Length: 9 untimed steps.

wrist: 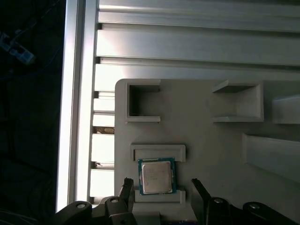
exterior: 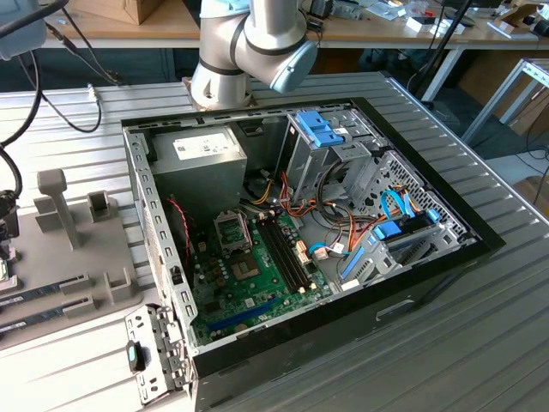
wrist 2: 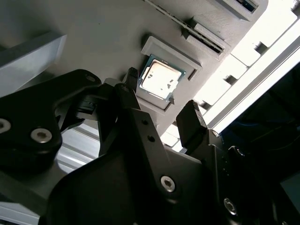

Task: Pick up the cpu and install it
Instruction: 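Pick up the cpu and move it towards the insertion slot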

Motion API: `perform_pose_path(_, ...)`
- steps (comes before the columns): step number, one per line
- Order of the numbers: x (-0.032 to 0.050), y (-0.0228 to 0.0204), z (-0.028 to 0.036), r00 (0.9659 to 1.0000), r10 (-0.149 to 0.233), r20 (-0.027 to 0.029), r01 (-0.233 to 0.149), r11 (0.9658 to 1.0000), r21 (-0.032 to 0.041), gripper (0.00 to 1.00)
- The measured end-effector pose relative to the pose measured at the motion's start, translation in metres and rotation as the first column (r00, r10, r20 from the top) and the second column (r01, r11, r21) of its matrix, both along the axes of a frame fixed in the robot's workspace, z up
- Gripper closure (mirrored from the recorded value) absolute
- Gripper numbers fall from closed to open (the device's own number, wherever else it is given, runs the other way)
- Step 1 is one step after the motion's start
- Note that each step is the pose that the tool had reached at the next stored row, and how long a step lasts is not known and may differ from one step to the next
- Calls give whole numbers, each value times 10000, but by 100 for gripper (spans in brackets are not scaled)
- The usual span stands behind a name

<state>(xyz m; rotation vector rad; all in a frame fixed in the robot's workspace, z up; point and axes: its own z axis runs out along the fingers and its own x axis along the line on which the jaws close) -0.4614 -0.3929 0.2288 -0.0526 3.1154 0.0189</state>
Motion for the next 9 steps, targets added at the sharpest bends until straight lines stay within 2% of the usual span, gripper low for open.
perform_pose_path(9, 0, 0, -49, 10000, 0, -1, 0, 10000, 0, 40)
